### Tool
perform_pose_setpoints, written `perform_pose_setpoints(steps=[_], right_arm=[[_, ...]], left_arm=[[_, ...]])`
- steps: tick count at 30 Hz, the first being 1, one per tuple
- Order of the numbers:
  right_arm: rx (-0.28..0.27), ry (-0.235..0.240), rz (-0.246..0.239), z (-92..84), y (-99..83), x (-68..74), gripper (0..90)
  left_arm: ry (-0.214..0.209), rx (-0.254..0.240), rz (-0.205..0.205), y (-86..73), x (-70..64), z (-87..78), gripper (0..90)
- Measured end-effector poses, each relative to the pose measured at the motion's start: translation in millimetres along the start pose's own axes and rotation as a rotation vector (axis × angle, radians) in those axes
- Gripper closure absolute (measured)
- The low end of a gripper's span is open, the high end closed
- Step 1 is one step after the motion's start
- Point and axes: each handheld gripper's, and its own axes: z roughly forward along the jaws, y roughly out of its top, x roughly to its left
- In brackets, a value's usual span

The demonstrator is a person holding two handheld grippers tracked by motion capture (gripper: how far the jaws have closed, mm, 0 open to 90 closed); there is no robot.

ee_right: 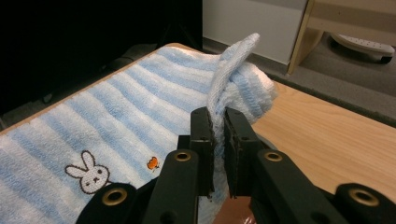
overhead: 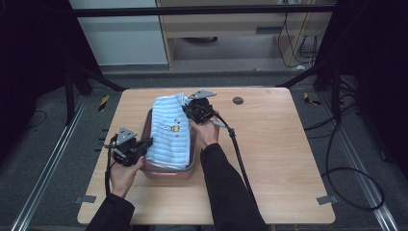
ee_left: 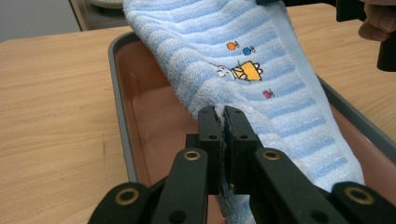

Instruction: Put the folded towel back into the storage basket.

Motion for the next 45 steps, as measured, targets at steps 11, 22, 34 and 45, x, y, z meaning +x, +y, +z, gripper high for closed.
perform_pose_setpoints(steps=[11,22,34,45], right_arm=[[0.032,0.008,0.007,6.5,-17.8,0.1,83.0],[0.088,0.006,0.008,13.2,-33.8,0.1,82.1],[0.107,-0.008,-0.001,15.2,-37.7,2.9,73.8],[0.056,-0.037,-0.017,-5.5,-27.6,1.4,63.2]], left_arm=[[0.013,0.047,0.012,-14.5,1.0,7.1,86.3],[0.015,0.093,0.023,-24.6,0.3,10.6,86.0],[0.018,0.113,0.036,-26.0,-1.0,12.7,81.1],[0.047,0.05,0.035,-18.0,-1.0,2.0,63.7]])
